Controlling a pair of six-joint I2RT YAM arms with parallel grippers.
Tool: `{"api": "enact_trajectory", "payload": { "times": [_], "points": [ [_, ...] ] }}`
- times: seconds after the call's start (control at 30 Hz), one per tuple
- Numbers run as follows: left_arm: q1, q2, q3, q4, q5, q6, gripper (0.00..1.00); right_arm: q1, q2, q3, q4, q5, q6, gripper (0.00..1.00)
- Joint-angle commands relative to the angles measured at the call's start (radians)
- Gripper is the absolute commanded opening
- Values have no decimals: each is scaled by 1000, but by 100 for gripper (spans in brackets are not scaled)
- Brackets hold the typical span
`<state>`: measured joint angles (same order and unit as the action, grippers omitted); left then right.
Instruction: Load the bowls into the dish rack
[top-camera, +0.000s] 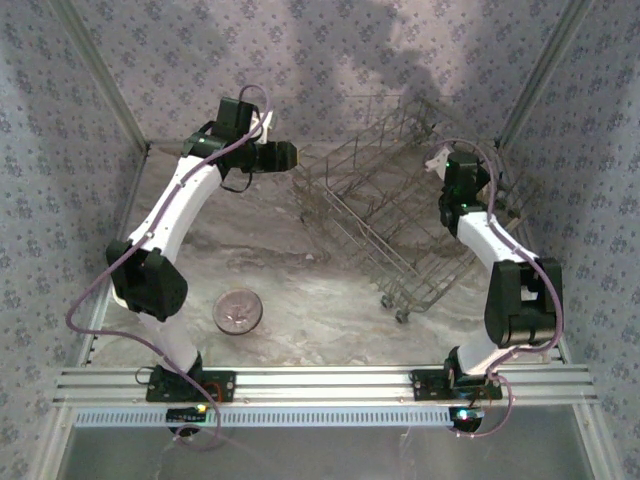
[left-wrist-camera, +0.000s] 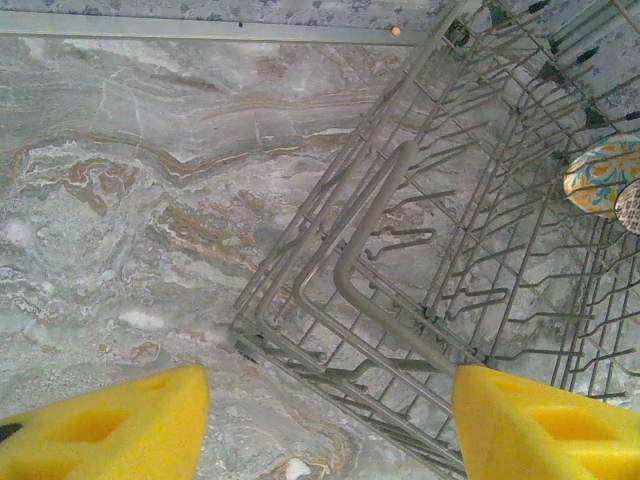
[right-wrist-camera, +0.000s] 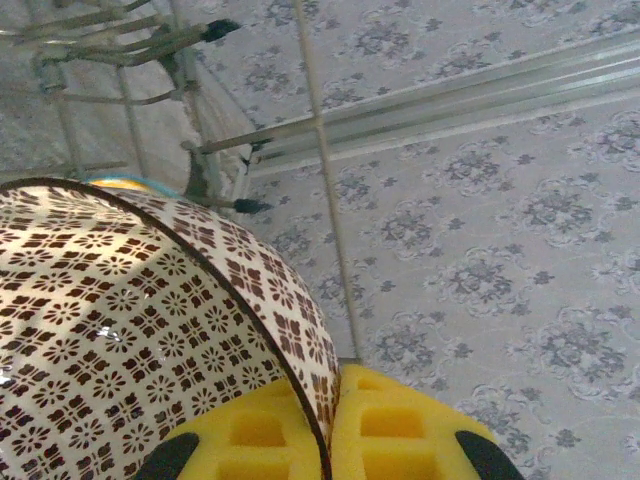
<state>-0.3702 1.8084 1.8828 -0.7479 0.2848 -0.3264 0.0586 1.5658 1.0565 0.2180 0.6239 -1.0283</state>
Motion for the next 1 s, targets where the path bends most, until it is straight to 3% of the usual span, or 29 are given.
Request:
{"api": "enact_trajectory", "payload": {
  "times": [0.0,0.63,0.97],
  "points": [
    [4,-47,-16,31,12,-9,66,-4,-8,81,43,12,8,0],
    [5,-38,-3,27,3,-2,66,-30,-22,97,159,19,-76,0],
    [5,-31,7,25,7,-3,66,-23,-19,94,131,6,-57,0]
  ]
}}
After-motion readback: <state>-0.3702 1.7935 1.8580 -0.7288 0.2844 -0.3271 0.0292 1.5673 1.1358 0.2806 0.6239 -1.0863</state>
